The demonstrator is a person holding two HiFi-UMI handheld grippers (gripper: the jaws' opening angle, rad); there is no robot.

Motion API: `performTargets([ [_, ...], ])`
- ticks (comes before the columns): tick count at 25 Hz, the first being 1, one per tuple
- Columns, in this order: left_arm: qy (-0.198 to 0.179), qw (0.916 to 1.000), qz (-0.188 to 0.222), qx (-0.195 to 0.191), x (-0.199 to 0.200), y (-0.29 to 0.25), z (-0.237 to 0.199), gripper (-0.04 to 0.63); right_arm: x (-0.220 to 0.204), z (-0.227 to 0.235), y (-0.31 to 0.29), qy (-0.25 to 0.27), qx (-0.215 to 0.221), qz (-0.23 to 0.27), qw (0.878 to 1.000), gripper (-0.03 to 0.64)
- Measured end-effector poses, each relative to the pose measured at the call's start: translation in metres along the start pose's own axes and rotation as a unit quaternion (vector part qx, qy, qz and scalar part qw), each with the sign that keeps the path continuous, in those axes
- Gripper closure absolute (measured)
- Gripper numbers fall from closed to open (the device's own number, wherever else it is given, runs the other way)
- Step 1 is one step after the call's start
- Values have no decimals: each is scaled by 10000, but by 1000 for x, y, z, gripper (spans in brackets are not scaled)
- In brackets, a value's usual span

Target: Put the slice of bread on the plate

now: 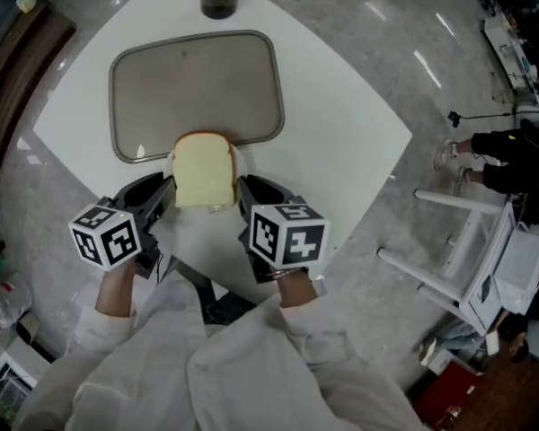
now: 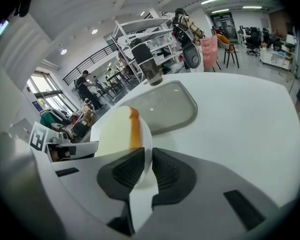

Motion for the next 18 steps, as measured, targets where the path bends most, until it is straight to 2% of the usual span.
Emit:
performTargets([
  [18,-251,9994,-35,-232,105,-32,-69,518,74,-13,-67,-496,-138,65,9987,560],
])
Point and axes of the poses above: the fingertips, and each gripper's own axes: y backward along the fingers, z to its right, x out of its top, the point moved 7 cm from there along y, backward along the fingers, and after that the axes turned 5 degrees about -z, right-handed, at the moved point
